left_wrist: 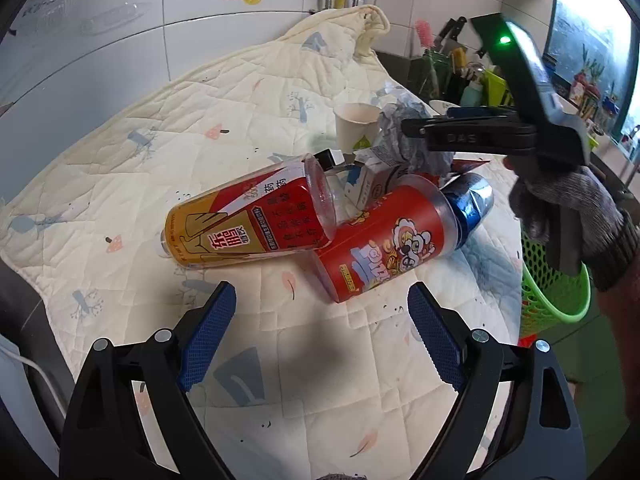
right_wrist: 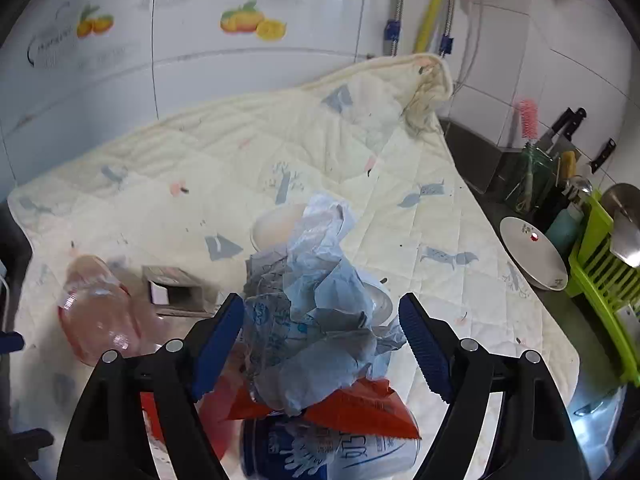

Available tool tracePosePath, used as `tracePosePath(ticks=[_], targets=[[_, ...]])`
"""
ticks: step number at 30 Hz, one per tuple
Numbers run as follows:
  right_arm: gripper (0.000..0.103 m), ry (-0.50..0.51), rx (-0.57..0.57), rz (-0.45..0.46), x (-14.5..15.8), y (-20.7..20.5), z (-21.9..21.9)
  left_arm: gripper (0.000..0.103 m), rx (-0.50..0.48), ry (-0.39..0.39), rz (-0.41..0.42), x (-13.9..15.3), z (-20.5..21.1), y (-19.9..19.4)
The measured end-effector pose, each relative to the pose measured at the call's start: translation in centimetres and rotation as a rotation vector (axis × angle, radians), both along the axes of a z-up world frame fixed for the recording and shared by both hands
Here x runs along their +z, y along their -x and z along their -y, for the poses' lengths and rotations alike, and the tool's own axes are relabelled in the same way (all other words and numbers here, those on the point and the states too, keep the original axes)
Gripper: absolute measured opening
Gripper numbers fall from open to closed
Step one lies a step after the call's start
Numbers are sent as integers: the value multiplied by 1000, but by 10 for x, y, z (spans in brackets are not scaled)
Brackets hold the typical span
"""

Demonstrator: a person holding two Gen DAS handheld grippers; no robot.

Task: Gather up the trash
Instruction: 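Grasp the crumpled foil wad with the right tool and lift it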

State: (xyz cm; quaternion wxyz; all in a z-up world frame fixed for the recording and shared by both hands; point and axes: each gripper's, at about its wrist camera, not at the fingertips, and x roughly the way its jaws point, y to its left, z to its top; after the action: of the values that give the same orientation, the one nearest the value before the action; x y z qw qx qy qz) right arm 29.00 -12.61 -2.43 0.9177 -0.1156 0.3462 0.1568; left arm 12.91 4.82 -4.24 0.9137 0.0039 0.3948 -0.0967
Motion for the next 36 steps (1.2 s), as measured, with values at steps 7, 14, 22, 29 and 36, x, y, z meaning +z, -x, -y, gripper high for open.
tracePosePath(ticks=[7, 14, 22, 29, 36], targets=[[77, -14, 5, -42, -8, -5, 1, 87, -16, 13, -1, -3, 1, 0], [66, -16, 20, -40, -8, -4, -3, 87, -28, 17, -1, -6, 2, 0], [47, -90, 12, 0, 3, 12, 3, 87, -94, -28, 37, -3, 13, 0], [44, -181, 15, 38, 25, 32, 18, 87, -231, -86, 72, 2, 39, -10], [44, -265, -7, 96, 52, 67, 46, 87, -324, -124, 62, -4, 59, -31]])
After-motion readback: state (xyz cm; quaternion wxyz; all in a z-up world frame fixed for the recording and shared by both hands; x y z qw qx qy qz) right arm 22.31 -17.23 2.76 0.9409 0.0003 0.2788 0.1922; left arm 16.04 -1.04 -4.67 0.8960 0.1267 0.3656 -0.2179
